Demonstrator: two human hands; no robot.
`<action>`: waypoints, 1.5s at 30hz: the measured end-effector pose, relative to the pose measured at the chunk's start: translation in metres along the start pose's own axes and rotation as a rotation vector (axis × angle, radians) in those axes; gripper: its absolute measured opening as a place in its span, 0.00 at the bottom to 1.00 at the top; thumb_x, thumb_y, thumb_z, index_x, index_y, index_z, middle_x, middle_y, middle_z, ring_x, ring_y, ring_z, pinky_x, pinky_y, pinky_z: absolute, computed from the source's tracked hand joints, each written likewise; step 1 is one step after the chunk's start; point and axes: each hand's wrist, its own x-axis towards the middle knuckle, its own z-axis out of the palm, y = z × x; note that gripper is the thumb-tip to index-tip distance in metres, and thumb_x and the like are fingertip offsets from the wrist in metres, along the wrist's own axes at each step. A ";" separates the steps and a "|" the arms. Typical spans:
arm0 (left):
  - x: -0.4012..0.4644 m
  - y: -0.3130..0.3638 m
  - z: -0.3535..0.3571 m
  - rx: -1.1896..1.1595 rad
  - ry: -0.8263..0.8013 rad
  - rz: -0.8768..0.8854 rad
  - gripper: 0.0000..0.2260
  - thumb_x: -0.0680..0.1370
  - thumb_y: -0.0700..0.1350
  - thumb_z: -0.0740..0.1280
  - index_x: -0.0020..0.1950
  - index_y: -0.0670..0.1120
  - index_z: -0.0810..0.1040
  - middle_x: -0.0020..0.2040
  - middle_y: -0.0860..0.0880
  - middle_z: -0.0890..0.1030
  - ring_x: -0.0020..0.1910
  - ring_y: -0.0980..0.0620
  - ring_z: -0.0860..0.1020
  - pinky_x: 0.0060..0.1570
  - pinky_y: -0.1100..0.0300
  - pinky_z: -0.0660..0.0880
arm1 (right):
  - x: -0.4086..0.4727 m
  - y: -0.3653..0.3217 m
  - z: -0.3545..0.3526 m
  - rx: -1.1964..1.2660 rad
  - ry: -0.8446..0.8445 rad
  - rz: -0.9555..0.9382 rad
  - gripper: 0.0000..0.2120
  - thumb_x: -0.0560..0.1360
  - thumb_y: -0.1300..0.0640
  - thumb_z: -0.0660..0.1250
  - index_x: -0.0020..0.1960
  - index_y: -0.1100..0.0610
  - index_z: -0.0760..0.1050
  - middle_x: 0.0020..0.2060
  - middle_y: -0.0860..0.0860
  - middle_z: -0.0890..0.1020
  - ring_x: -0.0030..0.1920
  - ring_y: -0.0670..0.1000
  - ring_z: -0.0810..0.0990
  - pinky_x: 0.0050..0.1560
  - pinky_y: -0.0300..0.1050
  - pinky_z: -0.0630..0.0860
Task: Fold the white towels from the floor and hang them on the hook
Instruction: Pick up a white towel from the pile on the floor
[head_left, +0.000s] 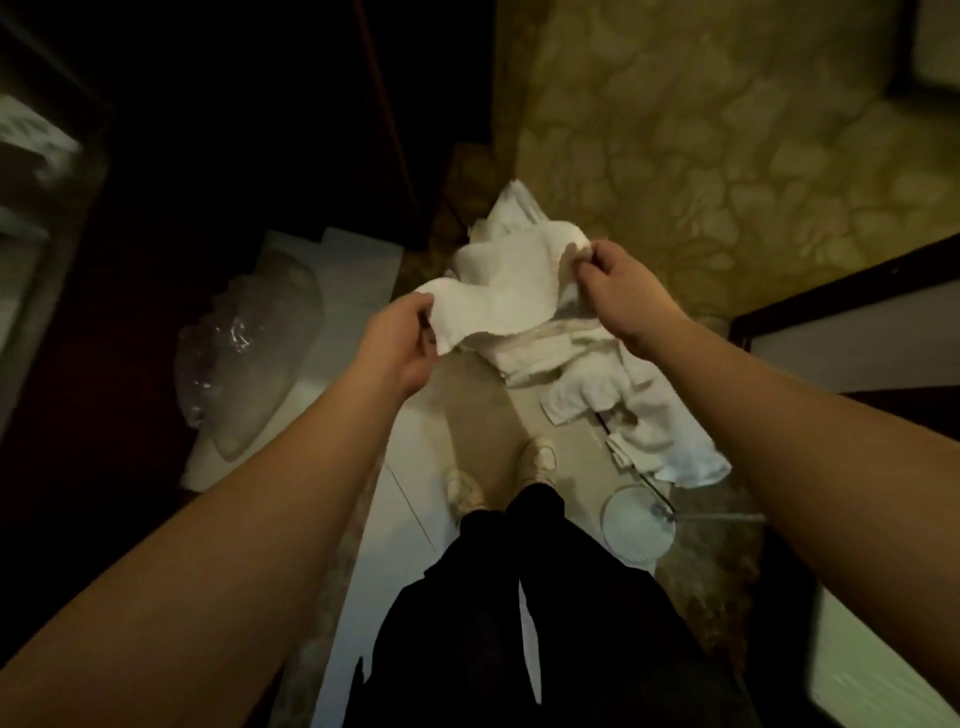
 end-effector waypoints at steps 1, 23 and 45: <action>-0.017 0.012 0.000 0.008 0.015 0.029 0.12 0.84 0.38 0.58 0.66 0.37 0.74 0.60 0.41 0.79 0.59 0.44 0.79 0.57 0.52 0.78 | -0.006 -0.013 -0.012 -0.020 0.010 -0.026 0.08 0.82 0.49 0.58 0.56 0.44 0.75 0.40 0.40 0.77 0.40 0.42 0.74 0.37 0.42 0.67; -0.372 -0.015 -0.153 0.397 0.291 0.995 0.09 0.77 0.49 0.73 0.38 0.59 0.84 0.31 0.59 0.82 0.28 0.64 0.77 0.29 0.69 0.71 | -0.251 -0.166 -0.109 -0.228 -0.287 -0.606 0.13 0.77 0.36 0.66 0.44 0.43 0.83 0.39 0.41 0.85 0.37 0.39 0.82 0.41 0.39 0.76; -0.747 -0.193 -0.364 0.064 0.329 1.109 0.08 0.70 0.53 0.70 0.44 0.53 0.86 0.43 0.54 0.87 0.47 0.54 0.85 0.51 0.56 0.75 | -0.563 -0.213 0.015 -0.689 -0.396 -0.866 0.14 0.59 0.28 0.72 0.37 0.34 0.74 0.37 0.36 0.78 0.39 0.41 0.77 0.46 0.40 0.68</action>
